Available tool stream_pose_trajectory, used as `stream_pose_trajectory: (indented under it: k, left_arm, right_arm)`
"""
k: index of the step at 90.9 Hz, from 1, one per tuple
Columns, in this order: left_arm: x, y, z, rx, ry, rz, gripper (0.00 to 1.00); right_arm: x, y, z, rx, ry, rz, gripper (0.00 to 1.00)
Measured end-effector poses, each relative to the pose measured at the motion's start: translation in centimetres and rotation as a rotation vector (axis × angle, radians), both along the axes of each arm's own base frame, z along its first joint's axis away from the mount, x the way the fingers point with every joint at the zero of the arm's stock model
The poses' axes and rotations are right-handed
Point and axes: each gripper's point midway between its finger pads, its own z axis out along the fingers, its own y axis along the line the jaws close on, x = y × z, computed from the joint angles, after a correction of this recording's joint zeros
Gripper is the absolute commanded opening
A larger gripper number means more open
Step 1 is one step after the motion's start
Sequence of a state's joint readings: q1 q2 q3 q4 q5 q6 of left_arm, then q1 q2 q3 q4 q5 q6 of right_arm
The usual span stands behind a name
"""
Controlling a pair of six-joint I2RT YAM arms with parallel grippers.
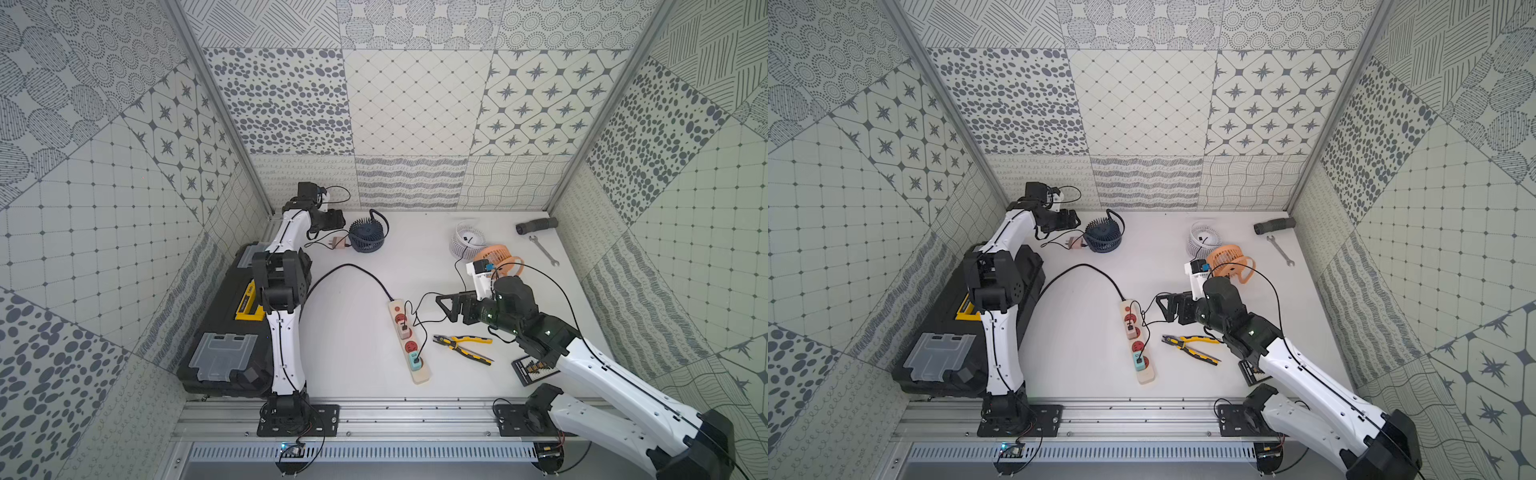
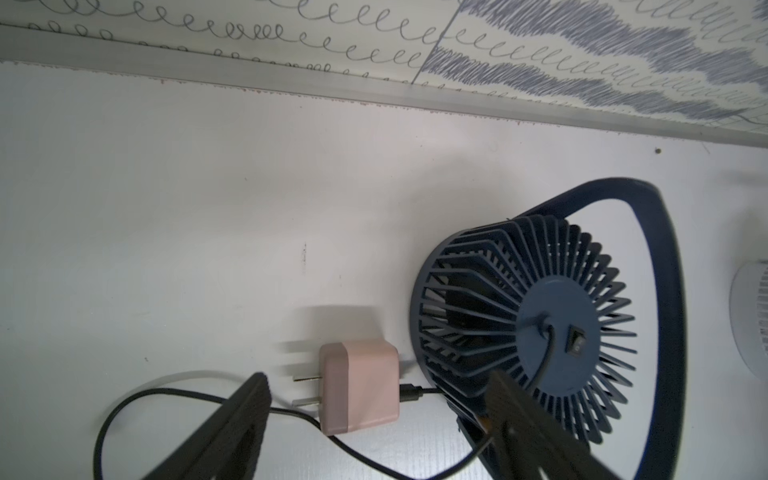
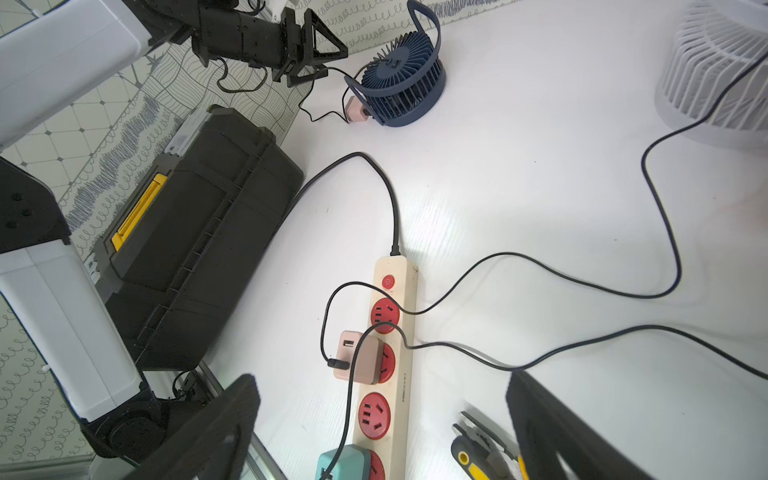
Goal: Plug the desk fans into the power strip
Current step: Pick up the plug from the center of the board.
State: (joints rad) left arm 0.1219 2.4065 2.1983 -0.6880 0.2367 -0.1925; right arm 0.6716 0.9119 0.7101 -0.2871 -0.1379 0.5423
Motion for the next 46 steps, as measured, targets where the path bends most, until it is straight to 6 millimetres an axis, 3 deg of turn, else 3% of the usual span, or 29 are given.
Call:
stream_pose_trajectory:
  k: [24,46]
  left_arm:
    - [-0.3,0.0,-2.4,0.018,0.101,0.004,0.77]
    - [-1.6,-1.3,-4.4,0.066,0.185,-0.042,0.76]
  right_arm:
    - [-0.1,0.1,0.0,0.002,0.003,0.006,0.97]
    - [-0.1,0.0,-0.4,-0.003,0.01,0.006,0.97]
